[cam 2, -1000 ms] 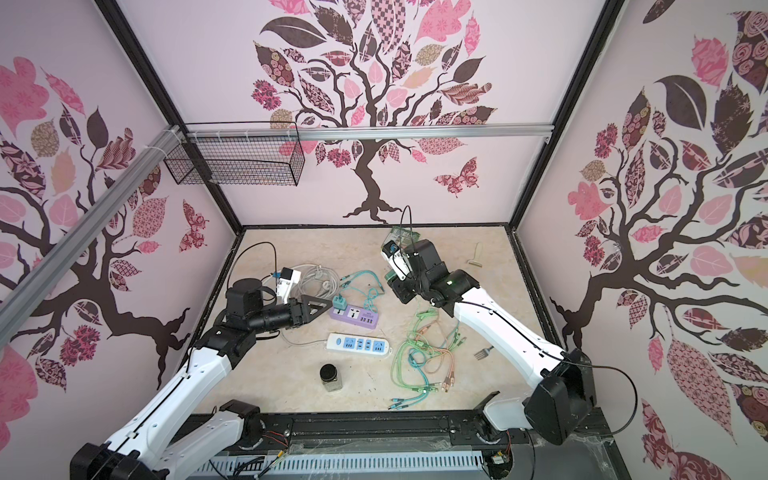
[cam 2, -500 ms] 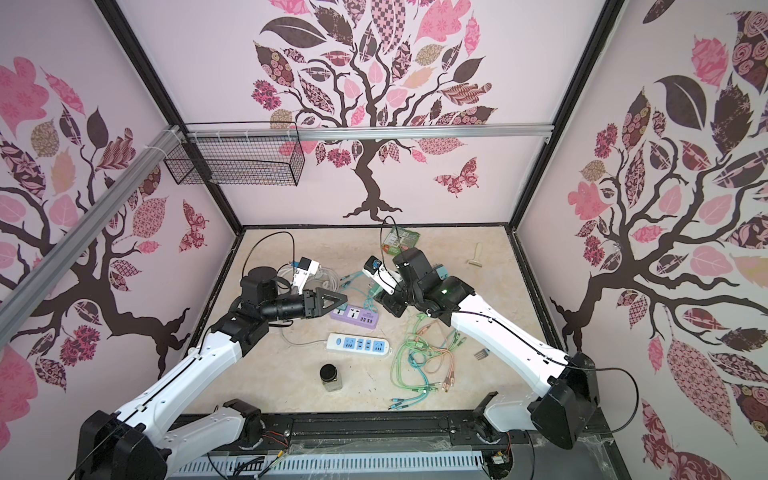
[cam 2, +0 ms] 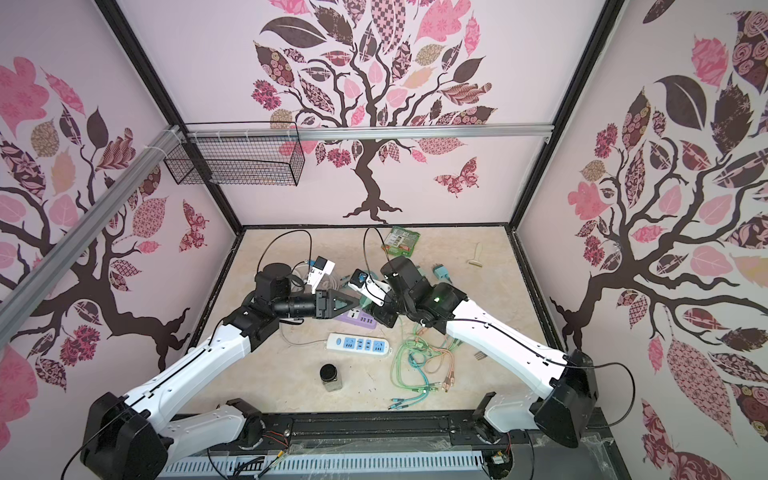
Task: Insert the plug
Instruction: 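Carry the sage-green charger toward the left gripper while the left gripper reaches toward it, then close the left gripper on the sage-green charger while the right gripper opens and draws back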
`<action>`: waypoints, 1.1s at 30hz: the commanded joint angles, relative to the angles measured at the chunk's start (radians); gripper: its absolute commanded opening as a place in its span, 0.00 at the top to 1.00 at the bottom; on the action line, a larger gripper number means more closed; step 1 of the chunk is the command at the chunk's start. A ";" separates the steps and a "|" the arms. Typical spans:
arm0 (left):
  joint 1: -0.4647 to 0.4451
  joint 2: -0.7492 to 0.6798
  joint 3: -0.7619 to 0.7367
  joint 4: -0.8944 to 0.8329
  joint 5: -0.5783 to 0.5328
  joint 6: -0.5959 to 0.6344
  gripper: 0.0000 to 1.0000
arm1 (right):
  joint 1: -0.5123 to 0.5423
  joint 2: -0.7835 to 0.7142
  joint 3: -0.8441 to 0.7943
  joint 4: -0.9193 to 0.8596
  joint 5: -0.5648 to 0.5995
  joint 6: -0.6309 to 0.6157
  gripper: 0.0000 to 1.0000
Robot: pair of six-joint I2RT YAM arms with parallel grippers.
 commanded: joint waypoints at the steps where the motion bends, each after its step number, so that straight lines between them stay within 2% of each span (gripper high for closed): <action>1: -0.007 0.006 0.044 0.024 0.002 0.004 0.34 | 0.013 -0.013 0.048 -0.010 -0.003 -0.014 0.62; 7: -0.019 0.024 0.054 0.024 0.010 0.003 0.37 | 0.019 -0.023 0.045 -0.001 -0.011 -0.019 0.61; 27: -0.034 0.057 0.065 0.024 0.033 -0.005 0.63 | 0.028 -0.044 0.021 0.044 0.018 -0.032 0.60; 31: -0.033 0.060 0.067 0.024 0.030 -0.007 0.71 | 0.027 -0.054 0.004 0.058 0.022 -0.027 0.58; 33: -0.033 0.066 0.069 0.025 0.028 -0.011 0.75 | 0.027 -0.061 -0.009 0.071 0.038 -0.020 0.53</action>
